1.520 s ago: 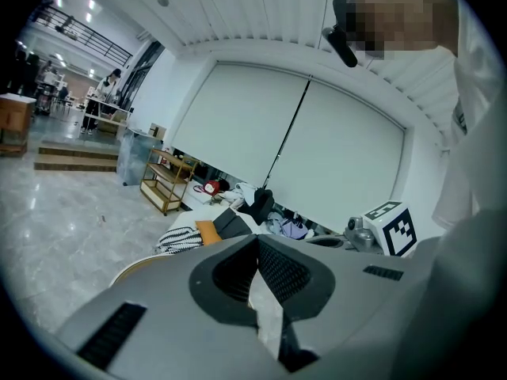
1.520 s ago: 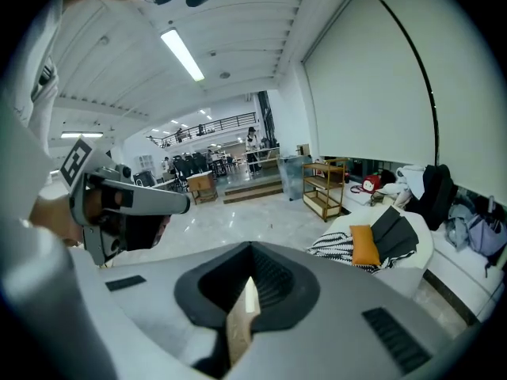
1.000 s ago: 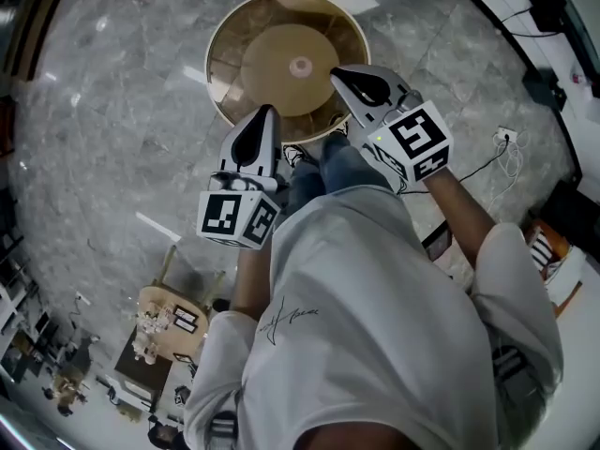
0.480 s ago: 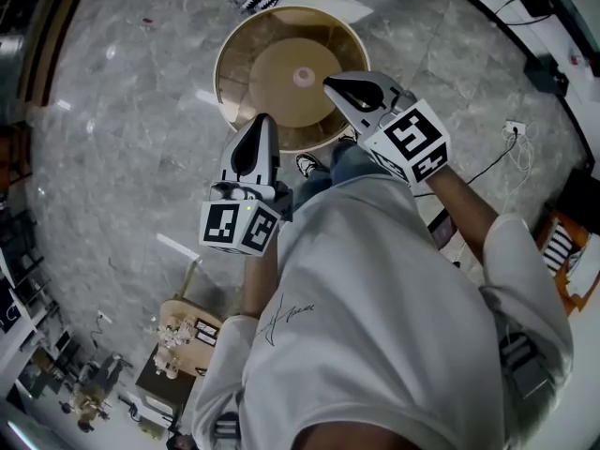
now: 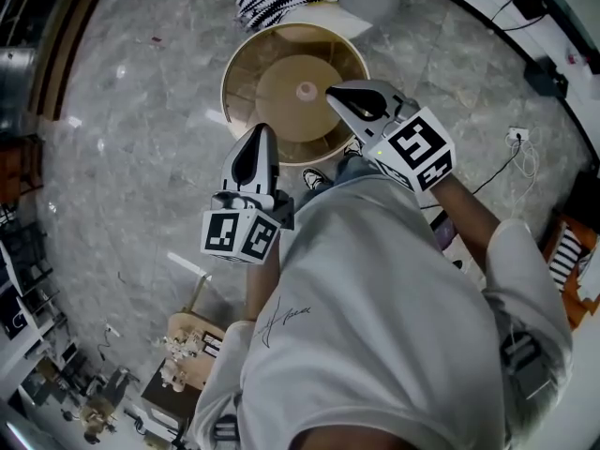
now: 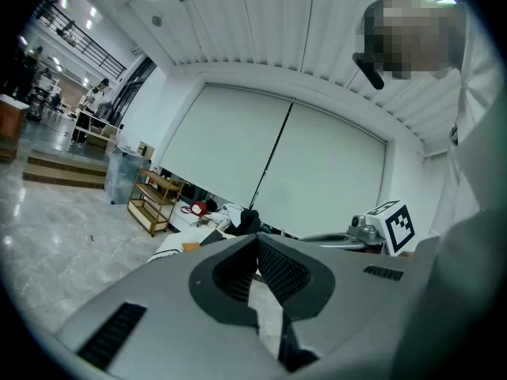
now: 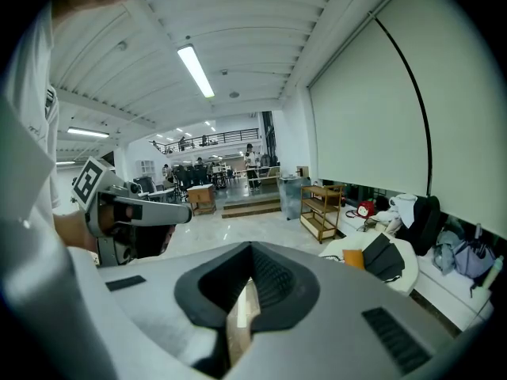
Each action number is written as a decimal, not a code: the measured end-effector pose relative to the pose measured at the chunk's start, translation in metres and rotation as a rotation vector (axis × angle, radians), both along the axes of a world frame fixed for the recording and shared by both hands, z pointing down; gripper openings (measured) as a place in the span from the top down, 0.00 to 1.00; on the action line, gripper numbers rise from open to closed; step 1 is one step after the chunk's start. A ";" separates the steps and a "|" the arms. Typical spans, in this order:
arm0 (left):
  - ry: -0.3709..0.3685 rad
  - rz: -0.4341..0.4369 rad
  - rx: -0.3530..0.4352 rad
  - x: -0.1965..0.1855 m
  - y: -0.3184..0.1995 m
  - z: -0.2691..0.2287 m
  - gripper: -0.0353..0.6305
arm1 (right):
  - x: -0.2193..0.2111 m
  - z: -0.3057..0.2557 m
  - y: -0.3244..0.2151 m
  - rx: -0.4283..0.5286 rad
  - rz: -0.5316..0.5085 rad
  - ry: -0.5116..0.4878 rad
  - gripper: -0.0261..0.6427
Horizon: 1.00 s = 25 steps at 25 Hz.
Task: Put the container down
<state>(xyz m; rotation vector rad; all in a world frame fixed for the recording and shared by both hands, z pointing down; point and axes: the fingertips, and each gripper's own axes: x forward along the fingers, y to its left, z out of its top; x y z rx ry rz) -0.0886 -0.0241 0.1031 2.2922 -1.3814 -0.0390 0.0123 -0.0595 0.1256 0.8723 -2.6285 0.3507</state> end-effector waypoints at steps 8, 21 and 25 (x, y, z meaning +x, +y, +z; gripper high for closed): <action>0.004 -0.011 0.028 -0.004 0.004 -0.015 0.92 | 0.003 -0.018 0.008 0.018 -0.002 -0.018 0.94; -0.109 -0.036 -0.023 -0.002 0.000 -0.004 0.92 | 0.006 -0.034 0.013 0.040 -0.016 -0.029 0.94; -0.136 -0.035 -0.041 -0.002 0.001 0.004 0.92 | 0.010 -0.032 0.015 0.046 0.005 -0.012 0.94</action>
